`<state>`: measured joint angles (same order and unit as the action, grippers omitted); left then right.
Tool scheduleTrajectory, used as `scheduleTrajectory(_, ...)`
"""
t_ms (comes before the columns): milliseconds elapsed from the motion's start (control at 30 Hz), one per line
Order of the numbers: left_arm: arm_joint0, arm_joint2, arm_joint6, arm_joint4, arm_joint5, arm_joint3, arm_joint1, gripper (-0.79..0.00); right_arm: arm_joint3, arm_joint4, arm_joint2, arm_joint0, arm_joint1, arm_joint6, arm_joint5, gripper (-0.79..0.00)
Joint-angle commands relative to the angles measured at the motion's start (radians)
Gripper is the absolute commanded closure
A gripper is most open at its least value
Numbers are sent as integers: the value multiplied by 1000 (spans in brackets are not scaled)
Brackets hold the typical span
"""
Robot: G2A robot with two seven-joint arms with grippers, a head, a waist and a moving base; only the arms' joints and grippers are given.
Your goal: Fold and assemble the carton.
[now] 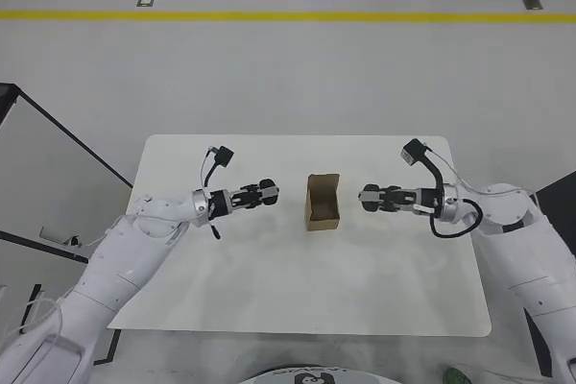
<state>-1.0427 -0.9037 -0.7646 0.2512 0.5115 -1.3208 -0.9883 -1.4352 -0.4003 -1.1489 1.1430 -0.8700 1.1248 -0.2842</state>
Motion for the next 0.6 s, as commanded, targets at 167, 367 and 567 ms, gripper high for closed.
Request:
scheduleTrajectory(167,21,64,15,11,-84,57,-32,0,51,37,70,-18,-20,-38,62,0)
scheduleTrajectory(367,33,67,38,-17,-85,67,-37,0,58,37,78,-24,-24,-42,61,0)
scheduleTrajectory(567,17,93,39,-31,-130,46,-46,0,50,80,92,-9,-27,-95,84,0)
